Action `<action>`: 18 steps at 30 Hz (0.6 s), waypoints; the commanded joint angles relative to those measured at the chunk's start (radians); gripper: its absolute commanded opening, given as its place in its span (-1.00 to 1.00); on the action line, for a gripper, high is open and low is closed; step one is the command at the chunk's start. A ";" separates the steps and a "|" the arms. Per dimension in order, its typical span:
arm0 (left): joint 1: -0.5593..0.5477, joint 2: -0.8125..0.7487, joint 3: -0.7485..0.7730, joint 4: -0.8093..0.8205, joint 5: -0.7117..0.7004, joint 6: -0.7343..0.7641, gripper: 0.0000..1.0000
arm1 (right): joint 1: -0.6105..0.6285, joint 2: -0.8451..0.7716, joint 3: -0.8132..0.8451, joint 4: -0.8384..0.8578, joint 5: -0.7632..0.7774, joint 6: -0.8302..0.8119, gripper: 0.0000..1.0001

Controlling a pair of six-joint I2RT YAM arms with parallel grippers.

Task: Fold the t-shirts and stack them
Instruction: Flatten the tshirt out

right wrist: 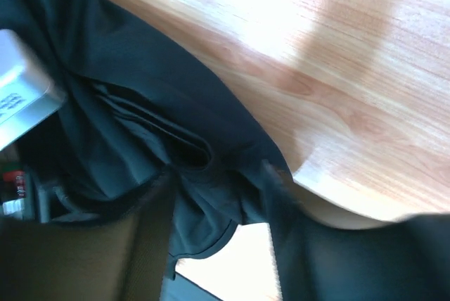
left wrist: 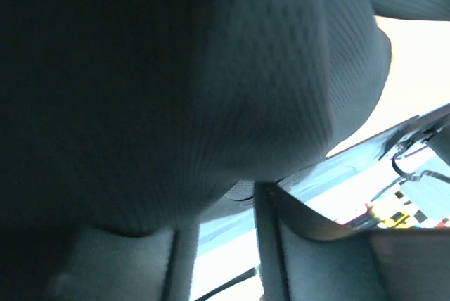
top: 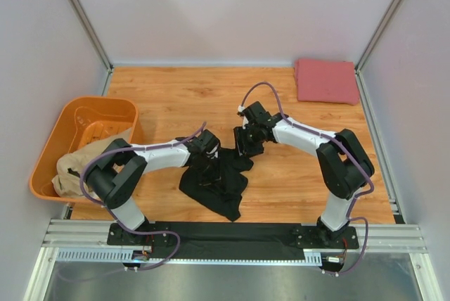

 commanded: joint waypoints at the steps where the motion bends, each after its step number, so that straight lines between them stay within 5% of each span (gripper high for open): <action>1: -0.005 0.049 -0.012 0.074 0.036 -0.033 -0.27 | 0.000 0.031 0.067 -0.025 0.004 -0.041 -0.05; 6: -0.005 0.029 -0.018 0.073 0.013 -0.024 -1.00 | -0.001 0.017 0.096 -0.090 0.071 -0.042 -0.99; 11: -0.005 -0.164 0.093 -0.225 -0.230 0.129 -1.00 | -0.019 -0.157 0.075 -0.264 0.262 -0.034 -0.99; 18: -0.005 -0.578 0.172 -0.495 -0.393 0.250 -1.00 | -0.027 -0.538 0.056 -0.563 0.501 0.047 -0.99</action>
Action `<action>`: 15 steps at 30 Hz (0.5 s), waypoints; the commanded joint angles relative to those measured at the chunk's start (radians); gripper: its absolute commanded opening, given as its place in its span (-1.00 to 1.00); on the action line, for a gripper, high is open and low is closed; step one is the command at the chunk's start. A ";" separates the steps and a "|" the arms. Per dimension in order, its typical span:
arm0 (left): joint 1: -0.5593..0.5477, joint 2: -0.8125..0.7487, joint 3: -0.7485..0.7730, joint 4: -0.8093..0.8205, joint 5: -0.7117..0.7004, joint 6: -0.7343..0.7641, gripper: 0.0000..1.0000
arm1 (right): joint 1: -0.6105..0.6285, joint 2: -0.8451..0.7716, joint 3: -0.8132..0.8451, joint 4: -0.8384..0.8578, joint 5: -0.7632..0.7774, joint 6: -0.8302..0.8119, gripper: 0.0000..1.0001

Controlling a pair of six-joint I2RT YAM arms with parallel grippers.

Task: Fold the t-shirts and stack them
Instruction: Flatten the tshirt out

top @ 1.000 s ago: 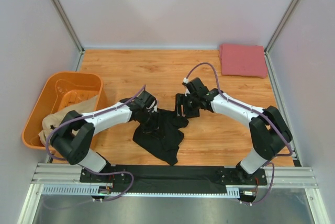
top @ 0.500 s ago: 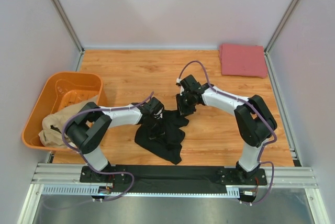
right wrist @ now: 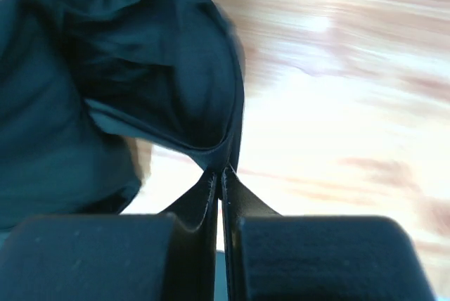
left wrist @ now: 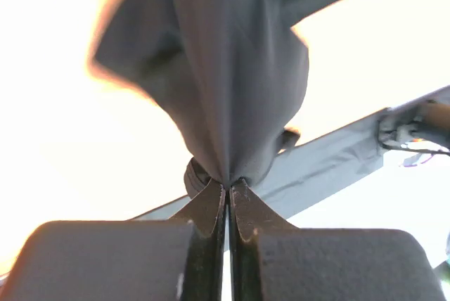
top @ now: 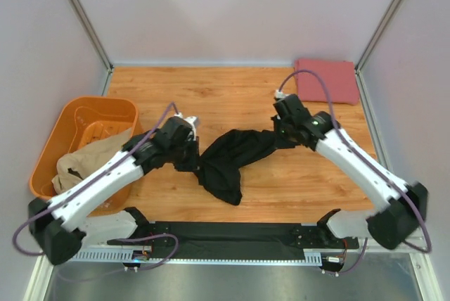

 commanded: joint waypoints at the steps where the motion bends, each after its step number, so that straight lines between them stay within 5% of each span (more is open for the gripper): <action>1: -0.004 -0.236 0.053 -0.252 -0.128 0.093 -1.00 | -0.001 -0.227 0.009 -0.226 0.151 0.089 -0.99; 8: -0.003 -0.413 0.226 -0.495 -0.372 0.136 -1.00 | -0.001 -0.542 0.070 -0.383 0.193 0.226 -0.99; 12: 0.008 -0.274 0.404 -0.484 -0.504 0.251 -1.00 | -0.016 -0.450 0.146 -0.365 0.304 0.156 -1.00; 15: 0.176 -0.014 0.540 -0.470 -0.460 0.361 -1.00 | -0.188 -0.283 0.178 -0.299 0.223 0.041 -0.99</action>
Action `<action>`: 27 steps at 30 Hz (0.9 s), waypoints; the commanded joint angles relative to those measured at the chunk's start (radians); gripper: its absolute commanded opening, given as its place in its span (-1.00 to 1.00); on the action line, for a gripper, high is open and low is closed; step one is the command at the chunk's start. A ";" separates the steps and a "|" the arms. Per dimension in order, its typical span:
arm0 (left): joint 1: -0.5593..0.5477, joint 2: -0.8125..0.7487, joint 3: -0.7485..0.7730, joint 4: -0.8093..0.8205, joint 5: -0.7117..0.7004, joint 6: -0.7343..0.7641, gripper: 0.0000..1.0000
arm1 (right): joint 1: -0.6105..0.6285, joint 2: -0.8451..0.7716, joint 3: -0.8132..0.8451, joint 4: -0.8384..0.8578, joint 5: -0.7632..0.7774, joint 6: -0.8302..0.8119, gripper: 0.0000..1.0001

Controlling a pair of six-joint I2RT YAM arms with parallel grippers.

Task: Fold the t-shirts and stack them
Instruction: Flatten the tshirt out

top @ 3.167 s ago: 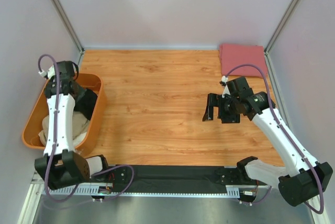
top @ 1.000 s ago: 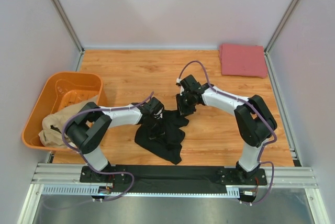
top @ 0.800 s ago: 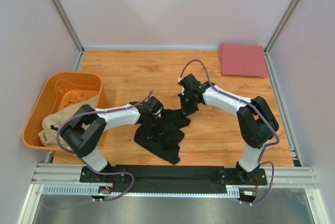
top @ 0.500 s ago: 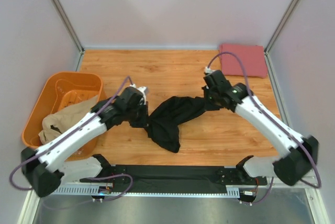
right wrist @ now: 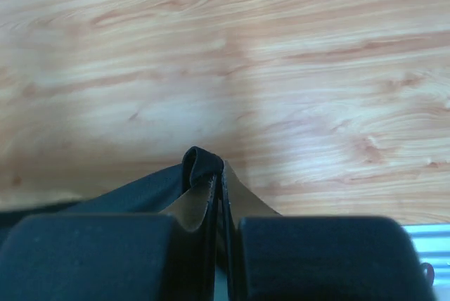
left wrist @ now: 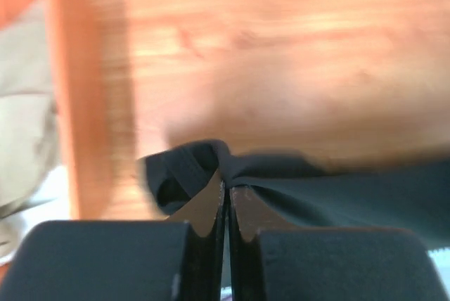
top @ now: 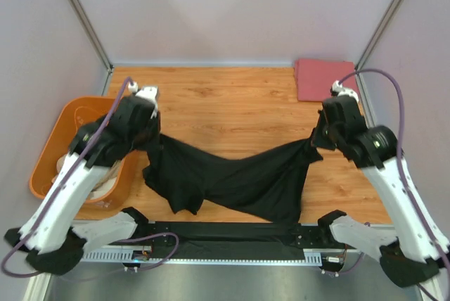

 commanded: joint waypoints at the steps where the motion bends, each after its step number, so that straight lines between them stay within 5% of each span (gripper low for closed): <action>1: 0.213 0.286 0.143 -0.014 -0.026 0.151 -0.87 | -0.234 0.192 0.021 0.109 -0.038 -0.110 -0.95; 2: 0.246 0.348 0.181 -0.028 -0.006 0.156 -0.37 | -0.295 0.284 0.030 0.123 -0.083 -0.124 -0.56; 5: 0.266 0.526 0.333 -0.091 -0.131 0.176 0.00 | -0.416 0.422 0.102 0.096 -0.164 -0.144 0.13; 7: 0.264 0.535 0.358 -0.085 -0.107 0.197 0.09 | -0.403 0.493 0.157 0.028 -0.194 -0.162 0.20; 8: 0.264 0.522 0.316 -0.076 -0.040 0.200 0.66 | -0.391 0.483 0.138 0.040 -0.201 -0.162 0.24; 16: 0.145 0.236 -0.299 0.212 0.451 0.079 0.25 | -0.309 0.162 -0.392 0.268 -0.540 -0.058 0.23; 23: 0.037 0.304 -0.511 0.346 0.432 -0.097 0.18 | -0.312 0.269 -0.453 0.410 -0.493 -0.044 0.27; 27: 0.031 0.276 -0.574 0.327 0.341 -0.166 0.41 | -0.309 0.422 -0.377 0.451 -0.473 -0.020 0.27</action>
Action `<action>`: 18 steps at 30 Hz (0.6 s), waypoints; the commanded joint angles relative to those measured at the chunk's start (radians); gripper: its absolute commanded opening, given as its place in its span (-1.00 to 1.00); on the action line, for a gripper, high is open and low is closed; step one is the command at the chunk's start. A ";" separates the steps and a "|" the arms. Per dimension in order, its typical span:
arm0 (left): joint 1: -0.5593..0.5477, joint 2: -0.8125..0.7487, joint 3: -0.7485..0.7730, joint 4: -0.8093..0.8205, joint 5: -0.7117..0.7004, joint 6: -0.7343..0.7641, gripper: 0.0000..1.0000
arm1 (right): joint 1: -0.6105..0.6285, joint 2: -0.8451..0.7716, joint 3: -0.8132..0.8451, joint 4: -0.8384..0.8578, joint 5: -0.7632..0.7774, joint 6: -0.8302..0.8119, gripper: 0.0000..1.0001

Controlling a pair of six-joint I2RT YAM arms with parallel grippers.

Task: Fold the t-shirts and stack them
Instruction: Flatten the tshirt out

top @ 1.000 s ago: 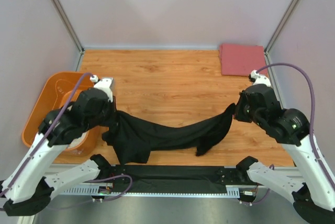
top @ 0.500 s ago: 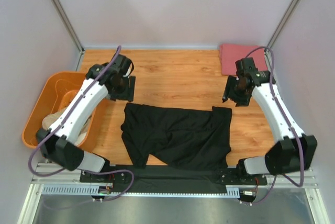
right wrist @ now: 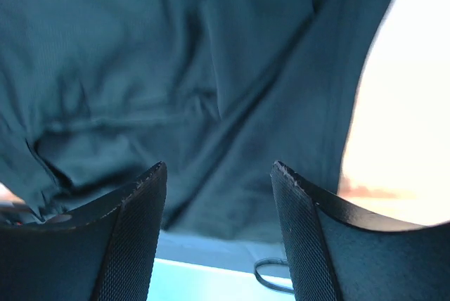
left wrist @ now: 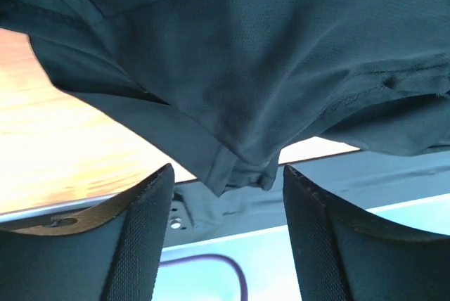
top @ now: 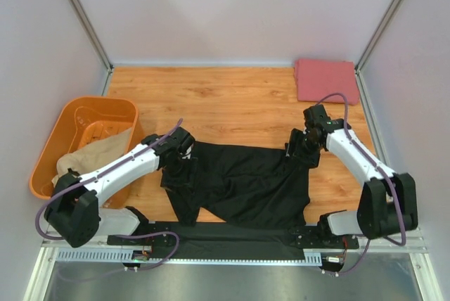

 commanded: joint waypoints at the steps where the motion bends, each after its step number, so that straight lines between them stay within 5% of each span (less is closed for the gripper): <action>1: -0.007 -0.062 -0.039 0.076 0.012 -0.100 0.41 | -0.001 0.106 0.098 0.097 0.027 0.052 0.27; 5: -0.010 -0.052 -0.142 0.254 0.138 -0.193 0.20 | 0.009 0.255 0.217 0.016 0.132 0.119 0.25; 9: -0.009 -0.001 -0.176 0.293 0.146 -0.213 0.10 | 0.052 0.301 0.241 0.013 0.166 0.159 0.26; 18: -0.010 0.034 -0.194 0.328 0.137 -0.223 -0.50 | 0.057 0.431 0.270 0.025 0.241 0.188 0.10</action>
